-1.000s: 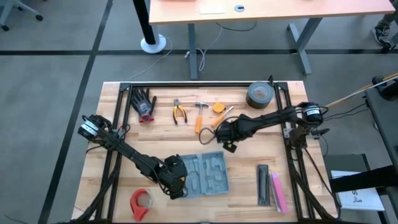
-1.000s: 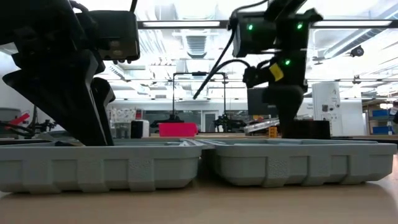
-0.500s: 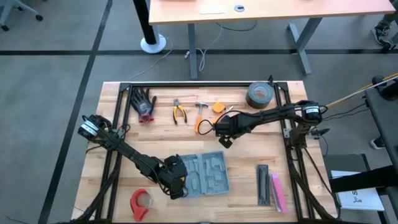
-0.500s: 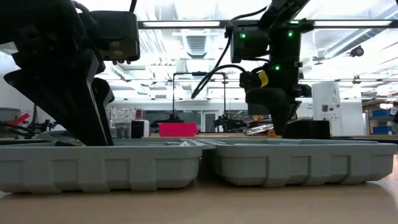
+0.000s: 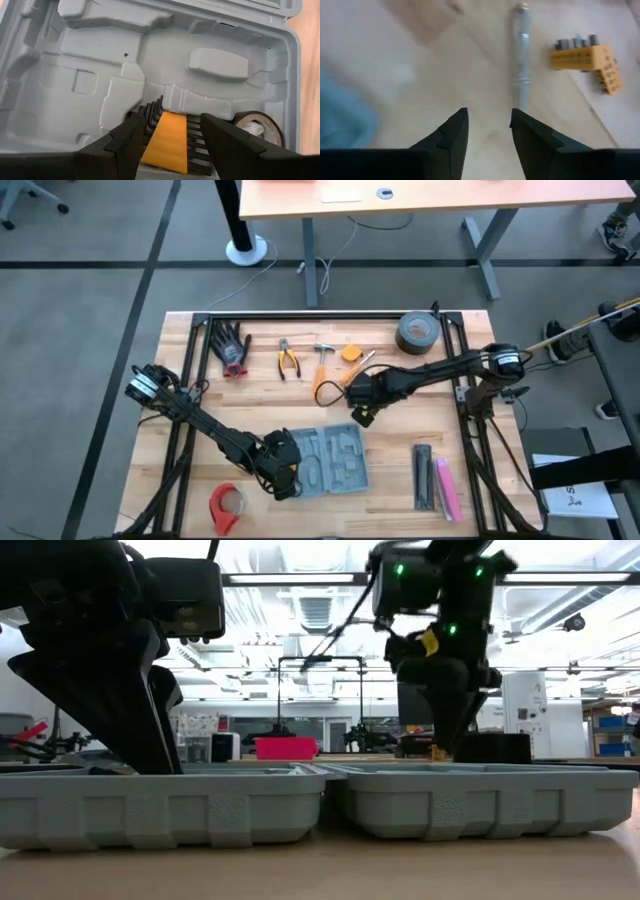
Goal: Prefit tool cases
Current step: Remove the hex keys from the gray tool box
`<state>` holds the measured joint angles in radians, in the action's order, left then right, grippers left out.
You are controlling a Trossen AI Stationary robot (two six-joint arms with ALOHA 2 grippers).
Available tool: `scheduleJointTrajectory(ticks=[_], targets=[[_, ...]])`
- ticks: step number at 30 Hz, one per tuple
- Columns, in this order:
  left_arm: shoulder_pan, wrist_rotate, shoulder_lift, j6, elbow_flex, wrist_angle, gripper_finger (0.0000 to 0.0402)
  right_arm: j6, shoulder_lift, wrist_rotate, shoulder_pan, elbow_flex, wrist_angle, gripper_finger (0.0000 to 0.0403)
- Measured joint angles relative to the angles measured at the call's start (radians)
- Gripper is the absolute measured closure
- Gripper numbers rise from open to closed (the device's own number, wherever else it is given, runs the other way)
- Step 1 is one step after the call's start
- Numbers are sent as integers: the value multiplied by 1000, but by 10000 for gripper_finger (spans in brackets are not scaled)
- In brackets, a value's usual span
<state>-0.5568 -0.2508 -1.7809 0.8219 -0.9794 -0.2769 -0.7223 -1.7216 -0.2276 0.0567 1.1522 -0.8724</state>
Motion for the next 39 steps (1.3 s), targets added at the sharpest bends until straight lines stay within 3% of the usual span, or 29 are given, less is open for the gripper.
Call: scheduleJointTrajectory(ticks=[11,23,29,39], targets=[[0,0,21,-27,0,62,215,-98,34,-13,290,0,200,277],[2,-24,46,55,0,73,220,-320,29,-374,520,1,334,312],[3,-8,46,139,0,75,227,-386,29,-507,572,1,343,326],[15,26,46,187,0,62,229,-405,-14,-526,578,-2,395,347]])
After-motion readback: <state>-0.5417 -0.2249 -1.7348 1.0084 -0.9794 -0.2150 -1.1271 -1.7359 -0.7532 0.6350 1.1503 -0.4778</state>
